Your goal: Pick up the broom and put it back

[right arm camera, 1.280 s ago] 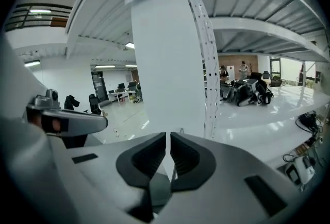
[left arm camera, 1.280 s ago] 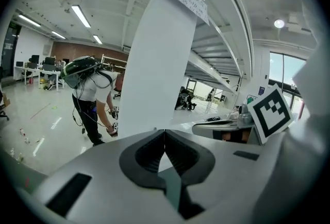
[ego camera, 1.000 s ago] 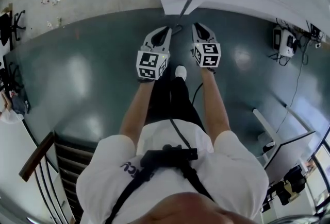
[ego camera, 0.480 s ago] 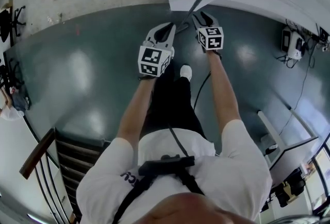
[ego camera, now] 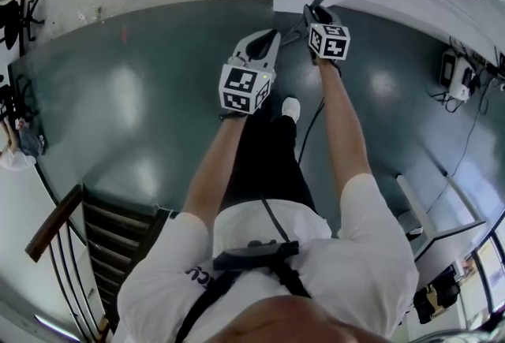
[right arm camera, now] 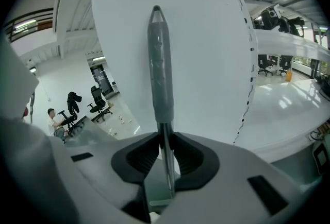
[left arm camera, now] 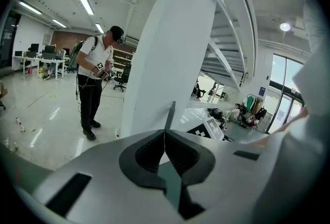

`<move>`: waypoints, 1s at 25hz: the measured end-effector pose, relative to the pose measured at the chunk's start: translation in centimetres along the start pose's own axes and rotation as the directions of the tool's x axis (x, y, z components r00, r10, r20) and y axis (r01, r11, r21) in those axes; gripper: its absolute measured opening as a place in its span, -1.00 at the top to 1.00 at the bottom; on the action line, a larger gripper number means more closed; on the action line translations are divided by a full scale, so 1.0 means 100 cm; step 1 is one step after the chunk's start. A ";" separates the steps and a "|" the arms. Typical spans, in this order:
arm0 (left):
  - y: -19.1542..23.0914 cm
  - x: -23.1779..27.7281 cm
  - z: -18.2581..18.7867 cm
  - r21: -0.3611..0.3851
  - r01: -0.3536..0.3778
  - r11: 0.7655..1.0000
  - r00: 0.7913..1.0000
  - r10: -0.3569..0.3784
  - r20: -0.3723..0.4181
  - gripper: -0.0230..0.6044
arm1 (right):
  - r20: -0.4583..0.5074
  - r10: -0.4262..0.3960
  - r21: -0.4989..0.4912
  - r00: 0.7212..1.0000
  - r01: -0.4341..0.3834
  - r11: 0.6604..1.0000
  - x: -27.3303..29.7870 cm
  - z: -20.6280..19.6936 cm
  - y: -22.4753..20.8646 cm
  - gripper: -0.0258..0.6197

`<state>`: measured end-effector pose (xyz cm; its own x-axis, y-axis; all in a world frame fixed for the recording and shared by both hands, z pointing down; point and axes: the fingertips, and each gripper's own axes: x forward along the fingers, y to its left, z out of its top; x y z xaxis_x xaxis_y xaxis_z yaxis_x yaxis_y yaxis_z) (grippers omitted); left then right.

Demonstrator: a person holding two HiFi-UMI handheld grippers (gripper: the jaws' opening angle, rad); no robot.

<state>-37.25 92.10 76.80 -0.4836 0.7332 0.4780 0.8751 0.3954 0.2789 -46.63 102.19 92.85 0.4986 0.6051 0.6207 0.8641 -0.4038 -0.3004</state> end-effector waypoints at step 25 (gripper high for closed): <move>-0.088 -0.134 0.153 0.066 -0.106 0.992 0.971 0.089 0.220 0.89 | 0.301 0.024 -0.201 0.953 0.039 0.979 -0.275 0.170 0.143 0.62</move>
<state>-38.23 87.26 55.25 -0.3881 0.8694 0.3058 0.9207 0.3510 0.1706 -46.82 91.43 59.19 0.5170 0.7736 0.3664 0.8512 -0.5098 -0.1245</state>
